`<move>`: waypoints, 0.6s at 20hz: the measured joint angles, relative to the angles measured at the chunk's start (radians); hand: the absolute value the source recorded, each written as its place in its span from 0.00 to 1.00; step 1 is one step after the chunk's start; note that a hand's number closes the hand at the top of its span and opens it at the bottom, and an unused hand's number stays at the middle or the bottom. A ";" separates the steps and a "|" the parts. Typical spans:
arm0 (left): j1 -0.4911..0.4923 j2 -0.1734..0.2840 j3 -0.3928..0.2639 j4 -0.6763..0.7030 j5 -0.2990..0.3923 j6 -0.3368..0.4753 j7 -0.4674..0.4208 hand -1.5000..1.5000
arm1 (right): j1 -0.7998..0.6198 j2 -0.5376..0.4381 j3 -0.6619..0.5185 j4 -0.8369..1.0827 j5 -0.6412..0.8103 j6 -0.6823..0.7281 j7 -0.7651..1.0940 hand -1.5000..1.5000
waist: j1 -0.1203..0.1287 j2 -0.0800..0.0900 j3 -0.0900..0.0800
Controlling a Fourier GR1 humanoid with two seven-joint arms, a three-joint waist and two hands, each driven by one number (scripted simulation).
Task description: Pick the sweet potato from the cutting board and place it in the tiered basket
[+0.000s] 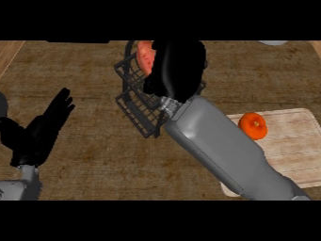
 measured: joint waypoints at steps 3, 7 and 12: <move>-0.001 -0.012 -0.009 -0.007 -0.006 0.006 0.004 0.50 | -0.017 -0.002 -0.019 0.046 0.023 -0.082 -0.020 0.00 | 0.007 -0.003 -0.001; 0.007 -0.001 0.002 -0.001 -0.004 -0.009 -0.004 0.50 | -0.053 -0.003 -0.021 0.104 0.020 -0.145 -0.033 0.00 | 0.010 -0.009 -0.002; 0.016 0.001 0.012 -0.017 0.001 -0.015 -0.003 0.50 | -0.074 -0.010 -0.048 0.158 0.010 -0.235 -0.065 0.00 | 0.010 -0.014 -0.003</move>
